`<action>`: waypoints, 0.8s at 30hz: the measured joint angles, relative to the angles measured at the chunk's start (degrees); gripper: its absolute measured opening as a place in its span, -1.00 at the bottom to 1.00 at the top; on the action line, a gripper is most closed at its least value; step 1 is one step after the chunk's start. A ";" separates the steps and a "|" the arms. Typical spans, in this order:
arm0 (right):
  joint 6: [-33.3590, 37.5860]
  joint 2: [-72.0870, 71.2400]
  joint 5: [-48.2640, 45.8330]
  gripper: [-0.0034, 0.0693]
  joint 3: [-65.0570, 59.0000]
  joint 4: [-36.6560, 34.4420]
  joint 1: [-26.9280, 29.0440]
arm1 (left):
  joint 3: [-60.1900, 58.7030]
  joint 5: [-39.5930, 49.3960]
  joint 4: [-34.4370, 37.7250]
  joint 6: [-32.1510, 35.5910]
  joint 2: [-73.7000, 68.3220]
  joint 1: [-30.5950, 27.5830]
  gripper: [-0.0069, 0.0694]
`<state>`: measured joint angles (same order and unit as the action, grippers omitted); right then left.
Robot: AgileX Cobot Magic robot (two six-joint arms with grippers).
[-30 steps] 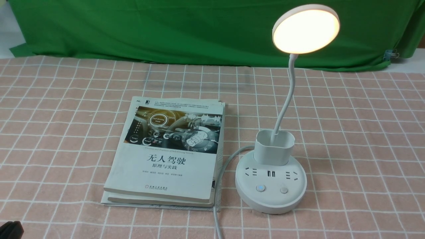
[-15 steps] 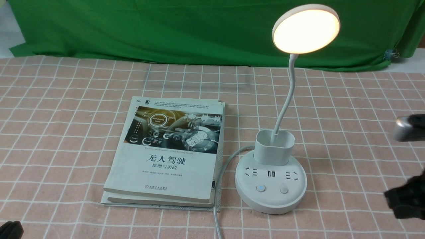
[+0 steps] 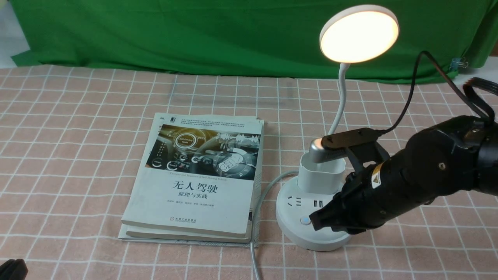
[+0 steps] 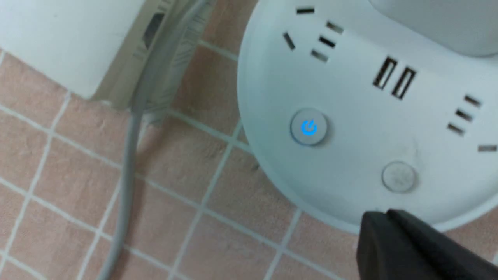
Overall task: Turn off the table lamp on the pink coffee tablecloth by hand.
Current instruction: 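Press the power button on the lamp base to turn the lamp off with the right gripper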
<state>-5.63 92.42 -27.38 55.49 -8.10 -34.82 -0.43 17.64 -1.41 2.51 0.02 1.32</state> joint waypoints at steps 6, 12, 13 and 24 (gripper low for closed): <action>0.23 2.96 0.13 -0.79 3.18 0.66 0.60 | 0.00 0.00 0.00 0.00 0.00 0.00 -0.80; 0.26 4.52 -0.33 -0.79 3.67 1.03 1.83 | 0.00 0.00 0.00 0.00 0.00 0.00 -0.80; 0.26 4.52 -0.40 -0.79 3.67 1.03 1.83 | 0.00 0.00 0.00 0.00 0.00 0.00 -0.80; 0.26 7.41 -0.40 -0.79 3.73 1.06 1.83 | 0.00 0.00 0.00 0.00 0.00 0.00 -0.80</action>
<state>-5.37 99.83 -27.78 59.22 -7.04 -32.99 -0.43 17.64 -1.41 2.51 0.02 1.32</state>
